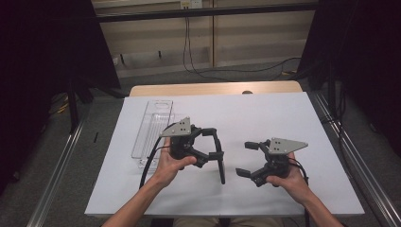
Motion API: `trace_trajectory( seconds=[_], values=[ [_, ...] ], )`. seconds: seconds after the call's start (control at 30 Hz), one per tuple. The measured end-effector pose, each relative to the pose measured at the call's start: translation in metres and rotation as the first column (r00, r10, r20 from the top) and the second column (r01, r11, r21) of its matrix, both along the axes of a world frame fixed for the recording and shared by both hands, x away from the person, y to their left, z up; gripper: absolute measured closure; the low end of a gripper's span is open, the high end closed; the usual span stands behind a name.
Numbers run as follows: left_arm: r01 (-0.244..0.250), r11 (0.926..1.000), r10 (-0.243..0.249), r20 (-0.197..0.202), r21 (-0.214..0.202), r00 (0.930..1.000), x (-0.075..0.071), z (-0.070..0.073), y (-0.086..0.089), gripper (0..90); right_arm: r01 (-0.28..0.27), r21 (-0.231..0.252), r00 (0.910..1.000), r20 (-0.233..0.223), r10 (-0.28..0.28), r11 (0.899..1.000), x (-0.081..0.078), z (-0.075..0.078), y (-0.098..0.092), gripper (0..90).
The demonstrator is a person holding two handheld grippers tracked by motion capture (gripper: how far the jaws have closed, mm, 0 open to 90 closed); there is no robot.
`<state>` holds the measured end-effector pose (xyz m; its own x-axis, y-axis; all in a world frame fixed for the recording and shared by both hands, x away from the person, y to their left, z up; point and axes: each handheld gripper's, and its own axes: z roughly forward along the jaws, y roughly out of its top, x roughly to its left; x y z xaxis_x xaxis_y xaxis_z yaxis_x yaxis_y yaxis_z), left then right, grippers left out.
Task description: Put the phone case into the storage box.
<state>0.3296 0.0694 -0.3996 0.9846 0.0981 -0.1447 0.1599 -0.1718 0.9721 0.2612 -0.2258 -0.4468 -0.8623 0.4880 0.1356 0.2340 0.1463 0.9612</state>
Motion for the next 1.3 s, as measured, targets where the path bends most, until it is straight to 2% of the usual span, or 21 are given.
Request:
trace_trajectory(
  seconds=[0.03, 0.13, 0.23, 0.4, 0.5, 0.53, 0.6, 0.7, 0.73, 0.77, 0.8, 0.83, 0.9, 0.93, 0.97, 1.0, 1.03, 1.1, 1.13, 1.23, 1.3],
  values=[
    [-0.002, 1.0000, 0.002, 0.010, 0.008, 0.9999, 0.001, 0.000, 0.002, 13.7, 0.015, -0.007, 0.9999, 0.008, -0.015, 1.000, 0.000, 0.000, -0.001, 0.0],
    [-0.027, 0.9996, 0.027, 0.001, 0.007, 0.9996, 0.002, 0.000, 0.006, 13.7, 0.066, -0.020, 0.9978, -0.006, -0.067, 0.998, 0.002, 0.000, -0.002, 0.3],
    [-0.040, 0.9991, 0.040, 0.003, 0.013, 0.9992, 0.002, 0.000, 0.009, 13.7, 0.123, -0.031, 0.9922, -0.015, -0.124, 0.992, 0.003, -0.001, -0.005, 1.6],
    [-0.075, 0.9972, 0.075, 0.000, 0.001, 0.9972, 0.002, 0.003, 0.014, 13.7, 0.171, -0.034, 0.9851, -0.008, -0.172, 0.985, 0.002, -0.002, -0.008, 1.1],
    [-0.110, 0.9940, 0.110, -0.002, 0.002, 0.9940, 0.002, 0.003, 0.019, 13.6, 0.214, -0.046, 0.9768, 0.003, -0.214, 0.976, 0.000, -0.003, -0.008, 1.5],
    [-0.118, 0.9930, 0.118, -0.005, 0.004, 0.9930, 0.002, 0.004, 0.021, 13.6, 0.234, -0.049, 0.9721, -0.003, -0.234, 0.971, -0.001, -0.004, -0.009, 1.4],
    [-0.144, 0.9895, 0.144, 0.002, 0.010, 0.9895, 0.002, 0.004, 0.025, 13.6, 0.261, -0.053, 0.9652, 0.011, -0.261, 0.964, 0.000, -0.004, -0.009, 1.5],
    [-0.169, 0.9856, 0.169, -0.010, 0.001, 0.9855, 0.002, 0.004, 0.030, 13.6, 0.300, -0.065, 0.9538, 0.013, -0.300, 0.952, -0.005, -0.003, -0.012, 1.5],
    [-0.194, 0.9810, 0.194, 0.000, 0.007, 0.9811, 0.002, 0.005, 0.032, 13.6, 0.307, -0.066, 0.9518, 0.023, -0.306, 0.949, -0.007, -0.004, -0.013, 1.5],
    [-0.186, 0.9825, 0.186, -0.003, 0.001, 0.9825, 0.003, 0.005, 0.034, 13.6, 0.301, -0.060, 0.9536, 0.024, -0.300, 0.952, -0.008, -0.004, -0.015, 1.3],
    [-0.194, 0.9809, 0.194, -0.004, -0.005, 0.9809, 0.003, 0.005, 0.036, 13.6, 0.307, -0.055, 0.9516, 0.022, -0.307, 0.950, -0.010, -0.005, -0.017, 1.1],
    [-0.206, 0.9786, 0.206, 0.000, 0.005, 0.9786, 0.004, 0.006, 0.037, 13.6, 0.324, -0.058, 0.9460, 0.025, -0.323, 0.944, -0.012, -0.006, -0.020, 1.1],
    [-0.211, 0.9774, 0.212, -0.003, 0.005, 0.9774, 0.004, 0.007, 0.040, 13.6, 0.324, -0.059, 0.9459, 0.025, -0.323, 0.944, -0.014, -0.007, -0.024, 1.1],
    [-0.225, 0.9743, 0.225, 0.004, 0.011, 0.9744, 0.005, 0.007, 0.041, 13.6, 0.341, -0.062, 0.9401, 0.033, -0.339, 0.938, -0.014, -0.008, -0.025, 1.2],
    [-0.236, 0.9716, 0.236, 0.015, 0.016, 0.9717, 0.005, 0.008, 0.042, 13.6, 0.366, -0.071, 0.9304, 0.039, -0.364, 0.928, -0.015, -0.008, -0.026, 1.9],
    [-0.250, 0.9682, 0.250, 0.005, 0.012, 0.9683, 0.004, 0.008, 0.043, 13.6, 0.385, -0.069, 0.9229, 0.040, -0.383, 0.920, -0.015, -0.008, -0.027, 3.2],
    [-0.252, 0.9677, 0.252, 0.012, 0.013, 0.9677, 0.005, 0.008, 0.044, 13.6, 0.396, -0.063, 0.9181, 0.041, -0.394, 0.916, -0.016, -0.008, -0.028, 2.8],
    [-0.271, 0.9625, 0.271, 0.008, 0.008, 0.9625, 0.005, 0.008, 0.045, 13.6, 0.428, -0.075, 0.9034, 0.058, -0.425, 0.900, -0.018, -0.009, -0.030, 2.8],
    [-0.269, 0.9632, 0.269, 0.010, 0.010, 0.9632, 0.006, 0.008, 0.046, 13.6, 0.434, -0.074, 0.9006, 0.061, -0.430, 0.898, -0.019, -0.010, -0.032, 2.8],
    [-0.293, 0.9560, 0.293, 0.011, 0.013, 0.9561, 0.006, 0.009, 0.048, 13.6, 0.465, -0.072, 0.8849, 0.064, -0.461, 0.882, -0.023, -0.011, -0.037, 2.4],
    [-0.302, 0.9533, 0.302, 0.014, 0.010, 0.9533, 0.006, 0.011, 0.049, 13.6, 0.474, -0.060, 0.8804, 0.058, -0.471, 0.879, -0.026, -0.011, -0.040, 1.6]
  ],
)
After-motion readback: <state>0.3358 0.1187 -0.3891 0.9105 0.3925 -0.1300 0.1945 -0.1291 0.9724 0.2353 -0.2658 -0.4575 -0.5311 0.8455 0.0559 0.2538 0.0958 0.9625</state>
